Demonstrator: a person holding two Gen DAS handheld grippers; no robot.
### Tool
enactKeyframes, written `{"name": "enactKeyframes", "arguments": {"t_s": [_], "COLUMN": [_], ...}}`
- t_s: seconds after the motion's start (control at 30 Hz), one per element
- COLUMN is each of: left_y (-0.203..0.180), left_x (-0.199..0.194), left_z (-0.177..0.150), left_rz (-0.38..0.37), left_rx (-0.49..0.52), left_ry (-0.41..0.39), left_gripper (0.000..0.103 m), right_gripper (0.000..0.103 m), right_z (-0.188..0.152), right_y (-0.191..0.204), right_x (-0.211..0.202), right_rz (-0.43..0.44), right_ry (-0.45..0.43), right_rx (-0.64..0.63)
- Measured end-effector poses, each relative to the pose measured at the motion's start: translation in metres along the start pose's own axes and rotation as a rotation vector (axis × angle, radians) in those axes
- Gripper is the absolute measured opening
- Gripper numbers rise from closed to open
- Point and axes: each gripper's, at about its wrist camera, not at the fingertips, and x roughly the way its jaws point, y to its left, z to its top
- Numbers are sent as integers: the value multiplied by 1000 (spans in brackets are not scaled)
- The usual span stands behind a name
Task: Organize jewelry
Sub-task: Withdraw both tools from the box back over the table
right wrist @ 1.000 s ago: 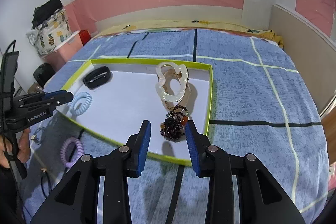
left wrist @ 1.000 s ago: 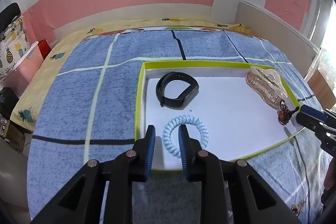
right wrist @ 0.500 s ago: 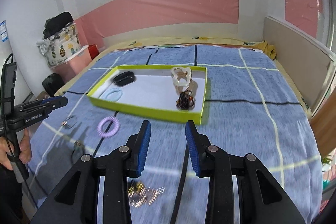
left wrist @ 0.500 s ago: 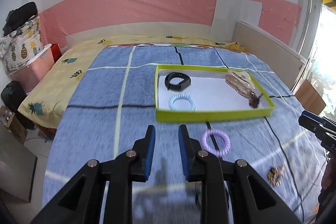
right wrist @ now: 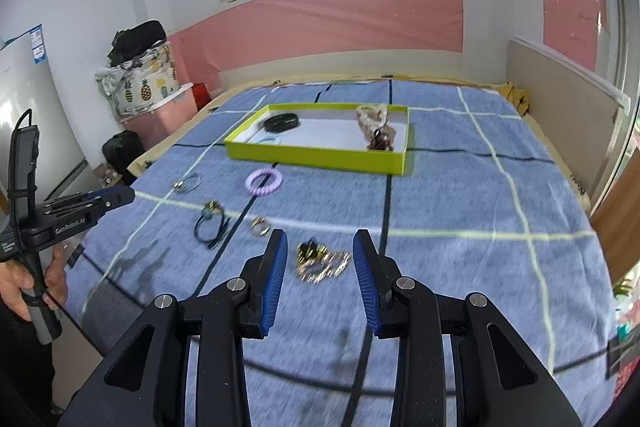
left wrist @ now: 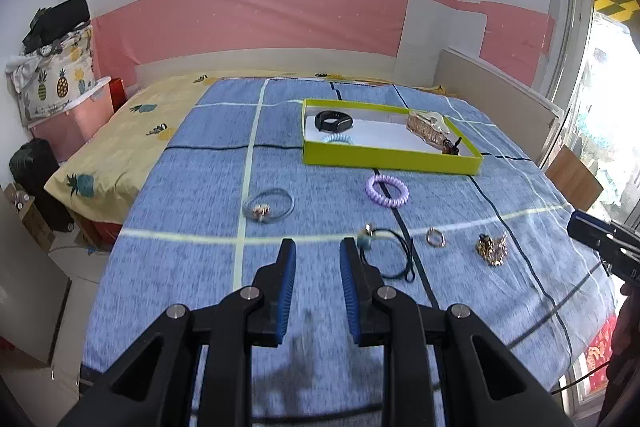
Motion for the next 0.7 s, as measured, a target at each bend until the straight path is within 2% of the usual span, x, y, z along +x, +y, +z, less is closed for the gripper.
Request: {"name": "enactKeyframes", "arguments": {"t_s": [0.33,0.7], "left_y": [6,-14], "left_x": [-8,13], "left_z": [-9,-8], "left_rz": [-13,-53], "left_rx": [-22,23], "left_ry": [-1,42], "left_gripper": [24,24], "right_gripper": [35,35], "right_z": [-11,-12], "right_y": [1,-2], "right_x": [4,17], "right_rz": [7,13], "right_ry": [20,55], "right_rx": [2,7]}}
